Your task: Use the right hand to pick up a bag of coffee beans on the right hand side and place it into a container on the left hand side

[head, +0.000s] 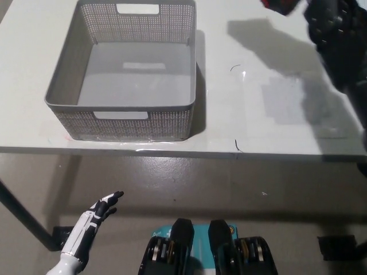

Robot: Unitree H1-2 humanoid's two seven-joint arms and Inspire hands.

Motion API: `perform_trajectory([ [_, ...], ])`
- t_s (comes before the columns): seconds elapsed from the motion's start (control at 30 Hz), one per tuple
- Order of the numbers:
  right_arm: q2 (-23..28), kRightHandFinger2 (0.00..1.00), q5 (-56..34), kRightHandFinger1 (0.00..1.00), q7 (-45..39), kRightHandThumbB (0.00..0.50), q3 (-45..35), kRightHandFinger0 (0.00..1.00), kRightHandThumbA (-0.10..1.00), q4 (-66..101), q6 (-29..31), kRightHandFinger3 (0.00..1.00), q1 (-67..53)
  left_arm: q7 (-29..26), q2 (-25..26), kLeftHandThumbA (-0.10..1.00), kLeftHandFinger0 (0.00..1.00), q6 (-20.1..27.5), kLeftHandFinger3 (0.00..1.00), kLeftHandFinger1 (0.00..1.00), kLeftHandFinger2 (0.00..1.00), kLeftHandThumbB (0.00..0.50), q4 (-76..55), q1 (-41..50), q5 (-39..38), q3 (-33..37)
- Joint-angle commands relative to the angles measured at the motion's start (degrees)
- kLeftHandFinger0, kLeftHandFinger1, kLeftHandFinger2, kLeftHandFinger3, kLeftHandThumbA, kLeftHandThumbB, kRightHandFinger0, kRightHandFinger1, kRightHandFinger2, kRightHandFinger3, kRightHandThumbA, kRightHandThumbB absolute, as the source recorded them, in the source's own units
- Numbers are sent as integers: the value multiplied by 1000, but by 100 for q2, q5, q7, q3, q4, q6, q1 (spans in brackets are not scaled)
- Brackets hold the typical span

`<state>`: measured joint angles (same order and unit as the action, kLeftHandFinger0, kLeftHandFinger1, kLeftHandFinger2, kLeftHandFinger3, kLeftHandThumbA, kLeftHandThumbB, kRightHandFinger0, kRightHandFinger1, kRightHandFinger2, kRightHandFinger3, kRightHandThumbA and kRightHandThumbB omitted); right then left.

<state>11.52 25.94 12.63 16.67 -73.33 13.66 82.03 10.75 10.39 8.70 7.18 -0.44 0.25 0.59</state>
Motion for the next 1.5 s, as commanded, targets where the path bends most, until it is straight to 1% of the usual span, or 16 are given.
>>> perform_trajectory([
  [0.0, -371, 859, -133, 398, 247, 148, -105, 0, -100, 348, 121, 902, 1017, 112, 105, 1000, 1000, 132, 1000, 1000, 1000, 199, -112, -44, -93, 33],
  [0.13, -786, 739, -123, 275, 423, 134, -100, 0, -100, 230, 127, 655, 1139, 147, 108, 1000, 1000, 65, 1000, 1000, 1000, 183, -122, -52, -98, 44],
  [0.23, -1044, 720, -200, 252, 418, 133, -150, 0, -100, 91, 147, 698, 1193, 146, 106, 1000, 1000, 92, 1000, 1000, 1000, 177, -122, -47, -52, 61],
  [0.37, -1380, 812, -245, 375, 349, 184, -155, 0, -100, -23, 166, 877, 1210, 145, 110, 1000, 1000, 95, 1000, 1000, 1000, 164, -127, -96, 35, 97],
  [0.47, -1566, 787, -93, 384, 542, 215, -30, 0, -100, -108, 263, 859, 1118, 132, 115, 1000, 1000, 39, 1000, 1000, 1000, 167, -170, -130, 134, 143],
  [0.57, -1714, 725, -144, 332, 441, 301, -48, 0, -100, -207, 325, 759, 993, 113, 135, 1000, 1000, 45, 1000, 1000, 1000, 165, -204, -113, 193, 162],
  [0.63, -1740, 660, -100, 249, 491, 268, -12, 0, -100, -239, 363, 779, 941, 107, 147, 1000, 1000, -11, 1000, 1000, 1000, 170, -239, -129, 213, 162],
  [0.73, -1726, 773, 81, 344, 538, 151, 169, 0, -100, -274, 388, 953, 842, 91, 151, 1000, 1000, 15, 1000, 1000, 1000, 191, -233, -160, 239, 156],
  [0.87, -1665, 821, 4, 408, 228, 138, 191, 40, -100, -340, 102, 959, 835, 133, 193, 1000, 1000, 65, 1000, 1000, 1000, 185, -191, -204, 211, 158],
  [0.9, -1621, 750, 36, 466, 191, 201, 231, 164, -50, -346, 91, 911, 823, 146, 194, 1000, 1000, 36, 1000, 1000, 1000, 192, -209, -201, 181, 157],
  [0.93, -1594, 829, 35, 606, 96, 249, 247, 379, 147, -336, 6, 1000, 828, 146, 195, 1000, 1000, 24, 1000, 1000, 1000, 193, -209, -201, 169, 154],
  [0.97, -1542, 1000, 3, 899, -162, 328, 251, 680, 394, -303, -126, 1000, 839, 165, 189, 1000, 1000, -2, 1000, 1000, 1000, 198, -199, -211, 108, 146],
  [1.0, -1511, 1000, -30, 1000, -320, 358, 241, 910, 529, -276, -160, 1000, 832, 176, 187, 1000, 1000, -13, 1000, 1000, 1000, 204, -199, -209, 84, 146],
  [1.03, -1445, 1000, -75, 1000, -600, 412, 240, 1000, 630, -232, -183, 1000, 811, 184, 181, 1000, 1000, -20, 1000, 1000, 1000, 206, -196, -203, 53, 145],
  [1.17, -1286, 1000, -82, 1000, -835, 433, 258, 1000, 778, -214, -97, 1000, 737, 185, 203, 1000, 1000, -84, 1000, 1000, 1000, 227, -246, -209, 87, 157],
  [1.47, -1131, 1000, -72, 1000, -963, 360, 252, 1000, 775, -171, -321, 1000, 542, 205, 245, 1000, 1000, -78, 1000, 1000, 1000, 218, -221, -202, 112, 216],
])
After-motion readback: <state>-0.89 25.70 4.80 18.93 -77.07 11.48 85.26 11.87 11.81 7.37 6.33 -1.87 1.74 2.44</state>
